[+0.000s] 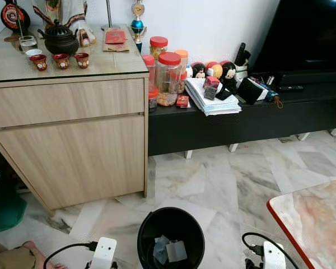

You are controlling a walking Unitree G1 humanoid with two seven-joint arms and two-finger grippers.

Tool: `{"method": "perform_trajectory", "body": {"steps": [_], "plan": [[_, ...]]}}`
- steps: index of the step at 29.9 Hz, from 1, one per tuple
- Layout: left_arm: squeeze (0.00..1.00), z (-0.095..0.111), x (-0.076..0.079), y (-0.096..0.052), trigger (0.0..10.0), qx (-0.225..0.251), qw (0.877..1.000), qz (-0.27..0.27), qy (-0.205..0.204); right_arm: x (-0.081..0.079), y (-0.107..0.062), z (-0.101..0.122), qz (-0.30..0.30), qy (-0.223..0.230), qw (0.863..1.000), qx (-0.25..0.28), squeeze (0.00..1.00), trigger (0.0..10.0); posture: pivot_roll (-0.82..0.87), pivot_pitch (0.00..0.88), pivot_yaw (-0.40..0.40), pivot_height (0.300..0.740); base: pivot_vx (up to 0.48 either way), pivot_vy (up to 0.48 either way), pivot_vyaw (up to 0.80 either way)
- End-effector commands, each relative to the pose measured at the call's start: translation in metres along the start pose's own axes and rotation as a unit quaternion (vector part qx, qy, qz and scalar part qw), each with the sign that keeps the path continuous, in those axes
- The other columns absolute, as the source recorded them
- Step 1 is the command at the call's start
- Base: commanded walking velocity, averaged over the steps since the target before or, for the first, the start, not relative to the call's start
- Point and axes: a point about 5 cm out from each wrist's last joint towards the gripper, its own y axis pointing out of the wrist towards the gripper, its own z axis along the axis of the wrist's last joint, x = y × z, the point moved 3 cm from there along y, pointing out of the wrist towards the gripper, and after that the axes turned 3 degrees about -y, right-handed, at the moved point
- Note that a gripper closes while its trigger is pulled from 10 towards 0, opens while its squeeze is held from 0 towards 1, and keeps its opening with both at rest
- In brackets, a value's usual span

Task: Picking trash to rubbish bin

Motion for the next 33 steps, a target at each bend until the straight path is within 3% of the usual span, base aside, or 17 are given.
{"method": "perform_trajectory", "body": {"steps": [1,10,33], "plan": [[0.00,-0.0013,0.0019,-0.0003,10.0,-0.003,1.000,-0.001,-0.003,0.0019,0.0000,0.0033,-0.003,0.005,1.000,0.009,0.00,10.0,0.06,0.000,-0.125,0.740,0.000,0.000,0.00],[0.00,-0.0021,0.0029,-0.0005,10.0,-0.003,1.000,-0.003,-0.004,-0.0004,0.0002,0.0029,-0.002,0.005,1.000,0.010,0.00,10.0,0.06,0.000,-0.123,0.740,0.000,0.000,0.00],[0.00,0.0009,0.0032,0.0002,10.0,0.000,1.000,-0.006,-0.005,-0.0020,0.0005,0.0039,-0.001,0.008,1.000,0.014,0.00,10.0,0.07,0.000,-0.120,0.740,-0.273,0.000,0.00]]}}
